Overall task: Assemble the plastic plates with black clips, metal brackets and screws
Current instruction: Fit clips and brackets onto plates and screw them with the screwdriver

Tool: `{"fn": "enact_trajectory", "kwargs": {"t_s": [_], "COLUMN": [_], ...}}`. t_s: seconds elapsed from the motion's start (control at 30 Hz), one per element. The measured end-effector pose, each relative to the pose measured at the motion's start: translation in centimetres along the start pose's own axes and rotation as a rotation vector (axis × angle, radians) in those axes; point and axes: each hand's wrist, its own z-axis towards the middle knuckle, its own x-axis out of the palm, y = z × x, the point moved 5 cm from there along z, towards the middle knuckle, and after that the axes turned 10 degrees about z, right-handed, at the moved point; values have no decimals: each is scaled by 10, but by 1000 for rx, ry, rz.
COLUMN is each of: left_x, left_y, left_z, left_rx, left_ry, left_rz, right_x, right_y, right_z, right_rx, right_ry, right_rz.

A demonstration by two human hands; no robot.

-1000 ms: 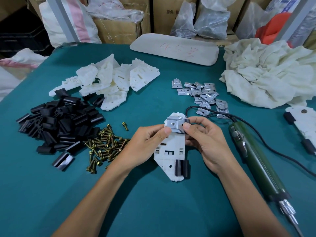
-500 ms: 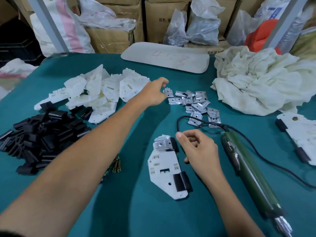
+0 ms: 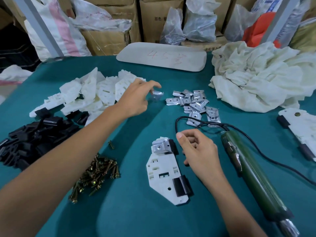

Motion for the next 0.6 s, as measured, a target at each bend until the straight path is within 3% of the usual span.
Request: {"fn": "enact_trajectory", "kwargs": {"t_s": [0.1, 0.17, 0.27, 0.33, 0.4, 0.6], "left_x": [-9, -8, 6, 11, 10, -6], "left_y": [9, 12, 10, 8, 8, 8], "left_z": [-25, -31, -32, -30, -26, -41], "left_rx": [-13, -121, -262, -255, -227, -182], "left_ry": [-134, -151, 90, 291, 373, 201], "left_rz": [-49, -140, -288, -255, -157, -62], "right_x": [0, 0, 1, 1, 1, -2], "right_y": [-2, -2, -2, -1, -1, -1], "right_z": [0, 0, 0, 0, 0, 2], "right_rx": [10, 14, 14, 6, -4, 4], "right_ry": [1, -5, -1, 6, 6, 12], "right_rz": [13, 29, 47, 51, 51, 36]}}
